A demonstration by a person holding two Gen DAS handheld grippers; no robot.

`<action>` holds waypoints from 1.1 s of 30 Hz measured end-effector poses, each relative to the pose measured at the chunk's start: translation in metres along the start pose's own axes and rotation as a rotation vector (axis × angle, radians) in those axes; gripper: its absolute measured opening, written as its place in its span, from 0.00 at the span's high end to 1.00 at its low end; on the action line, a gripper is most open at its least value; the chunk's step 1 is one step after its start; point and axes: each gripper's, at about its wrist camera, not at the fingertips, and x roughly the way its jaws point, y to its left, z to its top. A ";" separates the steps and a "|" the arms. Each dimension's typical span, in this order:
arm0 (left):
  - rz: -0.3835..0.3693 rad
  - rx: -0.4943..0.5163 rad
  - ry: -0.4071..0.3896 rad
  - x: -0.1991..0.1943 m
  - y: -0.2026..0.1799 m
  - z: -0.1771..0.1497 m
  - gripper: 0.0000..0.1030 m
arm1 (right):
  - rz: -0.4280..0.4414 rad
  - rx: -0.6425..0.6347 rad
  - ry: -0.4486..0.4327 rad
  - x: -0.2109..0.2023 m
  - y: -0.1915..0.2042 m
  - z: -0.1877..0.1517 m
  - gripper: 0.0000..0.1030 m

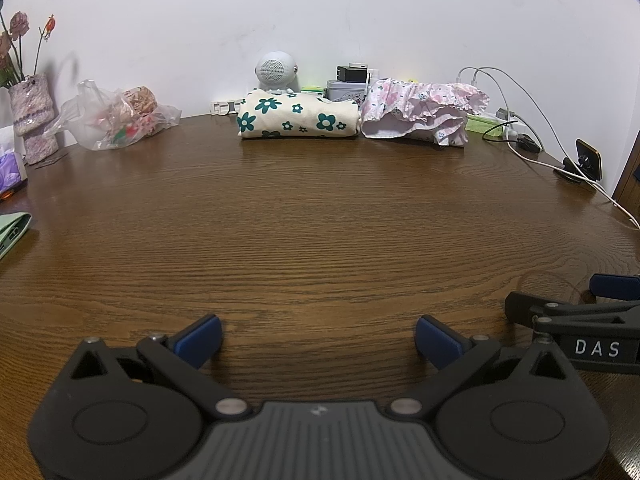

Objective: Fold clothes

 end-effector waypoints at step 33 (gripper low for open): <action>0.002 -0.001 -0.001 0.003 0.002 0.003 0.00 | -0.006 -0.001 0.000 0.001 0.001 0.001 0.01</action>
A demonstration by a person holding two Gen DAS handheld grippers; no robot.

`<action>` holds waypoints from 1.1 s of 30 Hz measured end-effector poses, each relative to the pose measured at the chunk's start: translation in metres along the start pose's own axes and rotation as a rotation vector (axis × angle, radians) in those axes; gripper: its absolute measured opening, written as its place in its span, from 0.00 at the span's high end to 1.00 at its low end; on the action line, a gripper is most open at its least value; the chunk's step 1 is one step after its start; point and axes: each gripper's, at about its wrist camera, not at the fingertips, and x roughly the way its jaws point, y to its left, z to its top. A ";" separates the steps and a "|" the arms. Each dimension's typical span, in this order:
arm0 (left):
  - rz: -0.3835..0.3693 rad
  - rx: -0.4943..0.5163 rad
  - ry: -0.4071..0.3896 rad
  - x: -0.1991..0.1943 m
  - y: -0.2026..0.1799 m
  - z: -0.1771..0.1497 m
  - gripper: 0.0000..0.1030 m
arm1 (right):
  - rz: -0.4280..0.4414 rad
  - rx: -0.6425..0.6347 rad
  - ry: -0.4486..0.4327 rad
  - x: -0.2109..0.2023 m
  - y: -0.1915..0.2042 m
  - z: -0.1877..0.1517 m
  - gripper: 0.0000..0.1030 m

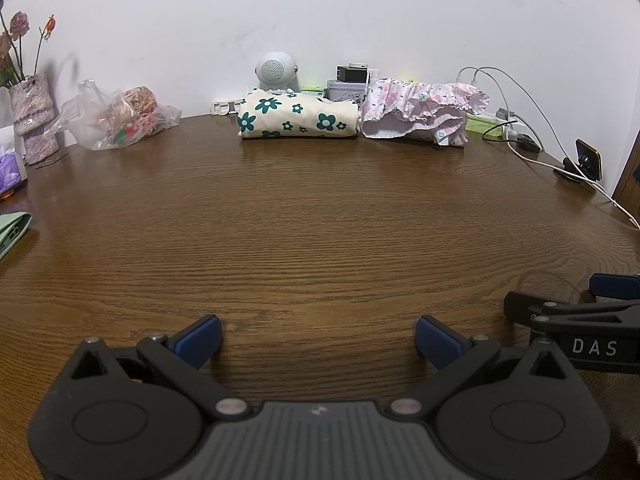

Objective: Fold clothes

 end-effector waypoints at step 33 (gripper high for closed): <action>-0.251 -0.201 0.031 0.231 -0.029 0.260 0.27 | 0.184 0.488 0.062 0.178 -0.130 0.240 0.67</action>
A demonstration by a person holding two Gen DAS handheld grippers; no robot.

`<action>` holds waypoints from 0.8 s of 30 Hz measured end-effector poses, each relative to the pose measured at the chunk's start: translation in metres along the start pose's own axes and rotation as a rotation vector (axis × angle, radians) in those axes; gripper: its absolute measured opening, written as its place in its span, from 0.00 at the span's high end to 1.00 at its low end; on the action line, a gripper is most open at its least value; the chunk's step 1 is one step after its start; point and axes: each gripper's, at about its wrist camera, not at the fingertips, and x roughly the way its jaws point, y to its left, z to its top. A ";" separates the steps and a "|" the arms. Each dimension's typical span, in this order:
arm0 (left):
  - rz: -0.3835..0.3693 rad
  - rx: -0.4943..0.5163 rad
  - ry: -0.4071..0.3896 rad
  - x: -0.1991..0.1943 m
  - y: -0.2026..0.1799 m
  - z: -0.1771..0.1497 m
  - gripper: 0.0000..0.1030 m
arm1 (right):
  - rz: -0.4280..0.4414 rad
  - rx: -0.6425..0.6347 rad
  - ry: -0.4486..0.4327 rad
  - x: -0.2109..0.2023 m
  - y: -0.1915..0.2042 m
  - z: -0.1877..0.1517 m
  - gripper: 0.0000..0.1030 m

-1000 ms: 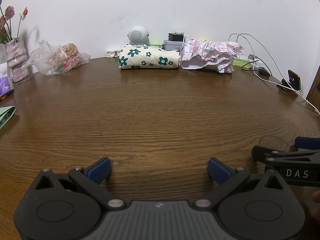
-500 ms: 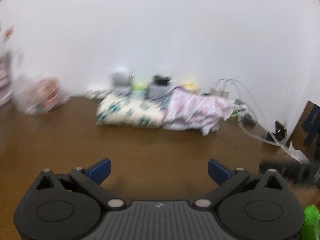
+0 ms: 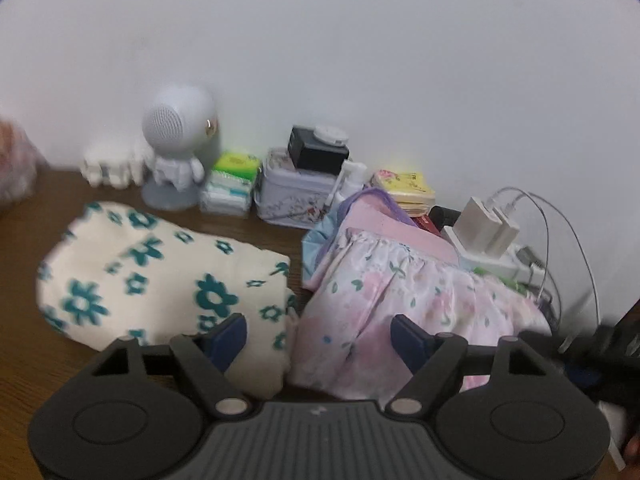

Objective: Fold clothes
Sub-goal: 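Grasp the pink floral dress with both grippers while lifting it off the table, then lift the floral dress high with both grippers to shake it open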

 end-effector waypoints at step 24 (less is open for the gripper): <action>-0.300 0.270 -0.647 -0.327 -0.048 -0.091 0.31 | 0.580 -0.427 -0.448 -0.349 0.141 -0.001 0.98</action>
